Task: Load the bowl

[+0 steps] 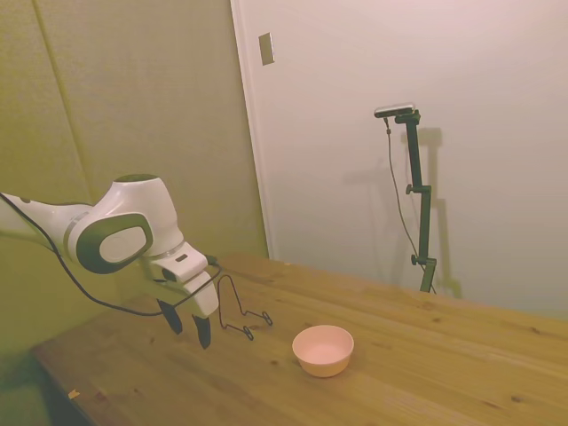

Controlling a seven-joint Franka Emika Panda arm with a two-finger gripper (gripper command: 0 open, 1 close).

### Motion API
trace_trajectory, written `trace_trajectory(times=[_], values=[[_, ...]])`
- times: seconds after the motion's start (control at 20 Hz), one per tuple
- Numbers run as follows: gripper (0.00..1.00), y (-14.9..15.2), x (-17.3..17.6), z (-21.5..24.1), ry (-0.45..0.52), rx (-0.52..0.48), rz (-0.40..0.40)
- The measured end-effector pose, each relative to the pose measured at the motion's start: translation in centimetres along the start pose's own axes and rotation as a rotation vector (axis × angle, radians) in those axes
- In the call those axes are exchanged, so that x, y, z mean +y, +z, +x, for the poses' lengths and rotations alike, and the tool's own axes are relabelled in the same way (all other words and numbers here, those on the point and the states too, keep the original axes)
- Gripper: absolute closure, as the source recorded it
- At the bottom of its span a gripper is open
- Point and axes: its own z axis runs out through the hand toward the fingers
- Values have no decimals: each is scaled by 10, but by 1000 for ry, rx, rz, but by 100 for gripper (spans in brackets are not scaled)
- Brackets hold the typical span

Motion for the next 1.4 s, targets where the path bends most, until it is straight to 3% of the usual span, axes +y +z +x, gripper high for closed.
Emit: trace_trajectory(times=[0.2, 0.4, 0.55, 0.95, 1.4], values=[[0, -15, -2, 14, -1, 31, 2], [0, -54, 7, 72, 40, 125, -4], [0, -63, 15, 117, 80, 161, -18], [0, -14, 18, 186, 141, 173, -45], [0, 45, 1, 212, 174, 154, -68]])
